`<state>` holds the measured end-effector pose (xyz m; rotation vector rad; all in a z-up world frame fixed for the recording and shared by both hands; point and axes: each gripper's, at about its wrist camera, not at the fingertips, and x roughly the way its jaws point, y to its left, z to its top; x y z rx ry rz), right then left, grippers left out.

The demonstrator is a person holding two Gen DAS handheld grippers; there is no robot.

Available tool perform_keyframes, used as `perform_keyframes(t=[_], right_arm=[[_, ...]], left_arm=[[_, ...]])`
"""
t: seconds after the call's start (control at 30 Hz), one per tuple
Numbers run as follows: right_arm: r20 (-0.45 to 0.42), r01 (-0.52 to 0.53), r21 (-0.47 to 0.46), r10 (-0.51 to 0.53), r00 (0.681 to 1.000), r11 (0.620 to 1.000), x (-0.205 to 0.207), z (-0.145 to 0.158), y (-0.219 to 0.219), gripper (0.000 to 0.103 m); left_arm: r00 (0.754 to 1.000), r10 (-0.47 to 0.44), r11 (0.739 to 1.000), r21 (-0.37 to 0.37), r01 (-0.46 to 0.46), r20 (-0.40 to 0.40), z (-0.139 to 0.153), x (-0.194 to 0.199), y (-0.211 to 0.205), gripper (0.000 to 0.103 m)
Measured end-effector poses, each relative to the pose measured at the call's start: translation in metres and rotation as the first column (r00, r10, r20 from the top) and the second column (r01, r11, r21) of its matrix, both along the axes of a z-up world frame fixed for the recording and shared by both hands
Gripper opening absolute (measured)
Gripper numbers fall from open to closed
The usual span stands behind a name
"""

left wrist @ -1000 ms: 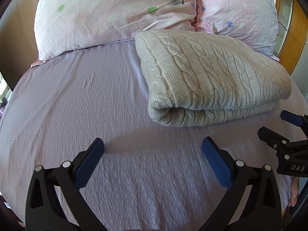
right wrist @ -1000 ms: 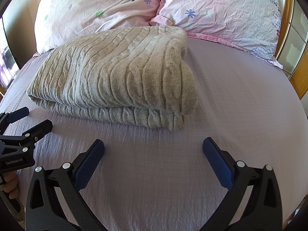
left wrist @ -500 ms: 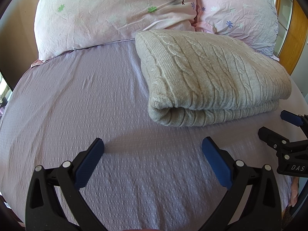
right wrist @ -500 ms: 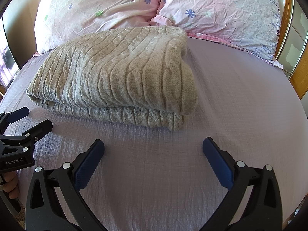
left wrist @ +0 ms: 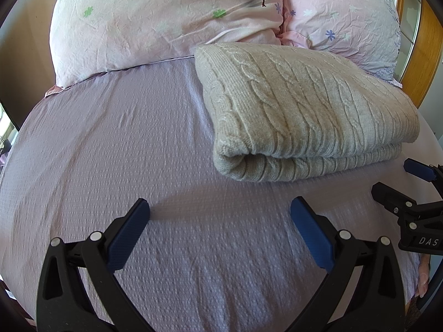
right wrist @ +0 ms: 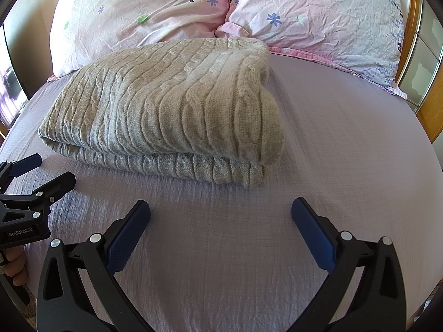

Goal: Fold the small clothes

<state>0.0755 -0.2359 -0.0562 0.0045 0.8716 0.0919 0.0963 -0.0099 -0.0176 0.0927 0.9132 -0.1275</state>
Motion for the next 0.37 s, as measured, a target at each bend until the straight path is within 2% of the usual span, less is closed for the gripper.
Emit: perform_keyframes(t=[0.37], right_arm=[[0.000,0.000,0.000,0.000,1.000,1.000,-0.0001,0.0000,0.0000,0.102]], left_arm=[[1.000,0.002,1.000,-0.001,-0.002,-0.001,0.0005,0.0001,0.0010,0.101]])
